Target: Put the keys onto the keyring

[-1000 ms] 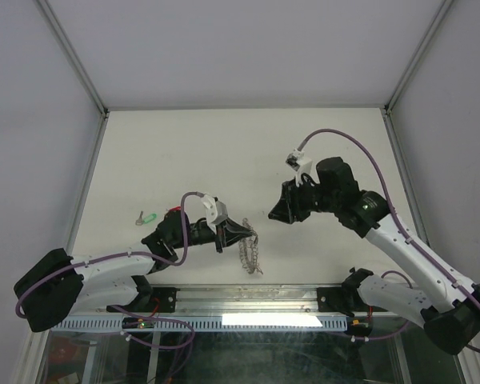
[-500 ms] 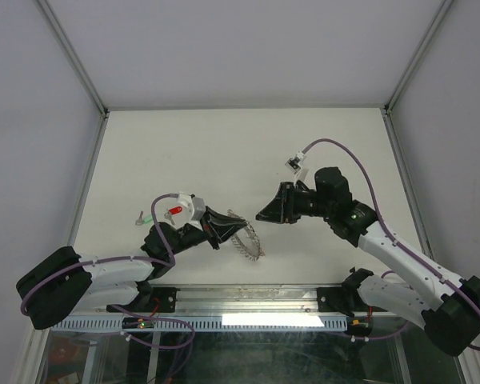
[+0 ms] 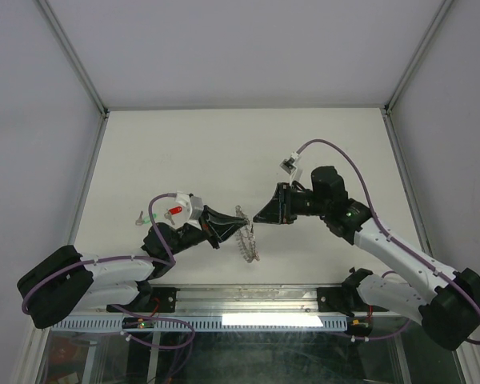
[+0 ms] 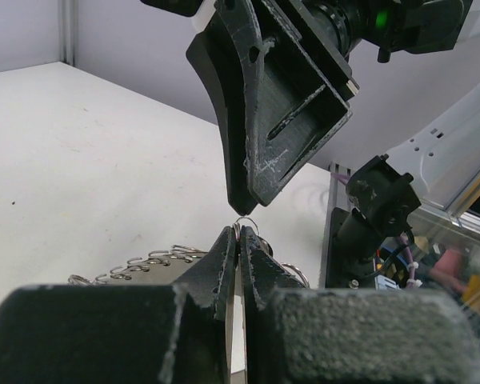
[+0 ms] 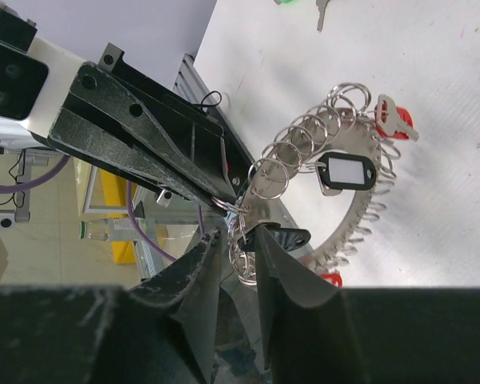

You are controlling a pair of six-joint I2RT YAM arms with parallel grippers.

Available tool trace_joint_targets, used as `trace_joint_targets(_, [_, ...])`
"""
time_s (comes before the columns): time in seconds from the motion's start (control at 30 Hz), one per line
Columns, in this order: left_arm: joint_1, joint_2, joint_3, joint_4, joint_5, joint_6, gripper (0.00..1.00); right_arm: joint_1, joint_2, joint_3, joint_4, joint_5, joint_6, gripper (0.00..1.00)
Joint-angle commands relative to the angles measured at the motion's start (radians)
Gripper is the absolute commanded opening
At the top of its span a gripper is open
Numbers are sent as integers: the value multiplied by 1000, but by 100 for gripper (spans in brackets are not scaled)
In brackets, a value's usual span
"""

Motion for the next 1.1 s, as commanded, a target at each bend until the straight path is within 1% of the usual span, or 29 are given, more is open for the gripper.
trace_joint_targets(0.0, [7, 1, 24, 116, 5, -10, 0, 2, 6, -3, 51, -40, 7, 26])
trace_joint_targets(0.3, [8, 7, 35, 111, 15, -9, 0, 19, 29, 0, 69, -64, 10, 26])
trace_joint_targets(0.6, [9, 4, 37, 109, 18, -10, 0, 30, 35, -1, 80, -54, 18, 14])
trace_joint_targets(0.83, [9, 4, 38, 106, 18, -7, 0, 34, 44, 10, 45, -26, 0, 7])
trace_joint_targets(0.97, [9, 5, 39, 106, 18, -5, 0, 36, 47, 24, 12, -4, -20, 0])
trace_joint_targets(1.07, [9, 5, 41, 107, 18, -5, 0, 39, 51, 34, -18, 18, -36, 0])
